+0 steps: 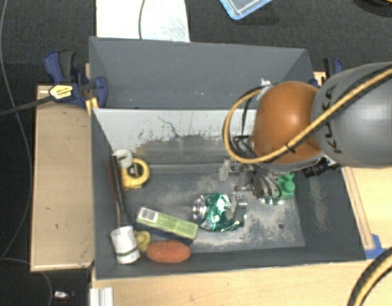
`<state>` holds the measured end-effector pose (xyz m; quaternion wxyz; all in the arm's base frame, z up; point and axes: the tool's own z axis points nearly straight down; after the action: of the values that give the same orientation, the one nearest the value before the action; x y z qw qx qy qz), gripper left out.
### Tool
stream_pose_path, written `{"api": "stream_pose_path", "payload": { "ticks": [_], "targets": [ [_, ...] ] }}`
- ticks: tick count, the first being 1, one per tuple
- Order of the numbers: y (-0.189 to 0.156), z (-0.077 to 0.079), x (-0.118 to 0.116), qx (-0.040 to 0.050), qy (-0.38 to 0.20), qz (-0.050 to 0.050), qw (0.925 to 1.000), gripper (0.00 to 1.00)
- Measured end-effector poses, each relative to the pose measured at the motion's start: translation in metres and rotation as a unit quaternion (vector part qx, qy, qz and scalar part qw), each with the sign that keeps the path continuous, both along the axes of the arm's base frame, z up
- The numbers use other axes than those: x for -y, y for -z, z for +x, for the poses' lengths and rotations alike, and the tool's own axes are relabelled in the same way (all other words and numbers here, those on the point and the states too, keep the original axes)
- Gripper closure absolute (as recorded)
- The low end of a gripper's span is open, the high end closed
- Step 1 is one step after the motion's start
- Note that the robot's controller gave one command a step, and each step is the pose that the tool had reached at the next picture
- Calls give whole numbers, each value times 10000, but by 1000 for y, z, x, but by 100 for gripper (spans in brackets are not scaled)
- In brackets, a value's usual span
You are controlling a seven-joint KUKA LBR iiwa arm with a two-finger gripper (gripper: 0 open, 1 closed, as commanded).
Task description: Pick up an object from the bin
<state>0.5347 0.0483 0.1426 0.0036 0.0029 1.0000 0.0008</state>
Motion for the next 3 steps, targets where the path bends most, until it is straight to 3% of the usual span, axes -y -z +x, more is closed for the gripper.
{"api": "stream_pose_path", "payload": {
  "ticks": [1, 2, 3],
  "targets": [
    [50, -36, 10, 38, -743, 3, 9972, 0],
    [69, -20, 34, 52, -2966, -22, 9550, 100],
    [68, -20, 34, 52, -2960, -20, 9552, 100]
  ]
}}
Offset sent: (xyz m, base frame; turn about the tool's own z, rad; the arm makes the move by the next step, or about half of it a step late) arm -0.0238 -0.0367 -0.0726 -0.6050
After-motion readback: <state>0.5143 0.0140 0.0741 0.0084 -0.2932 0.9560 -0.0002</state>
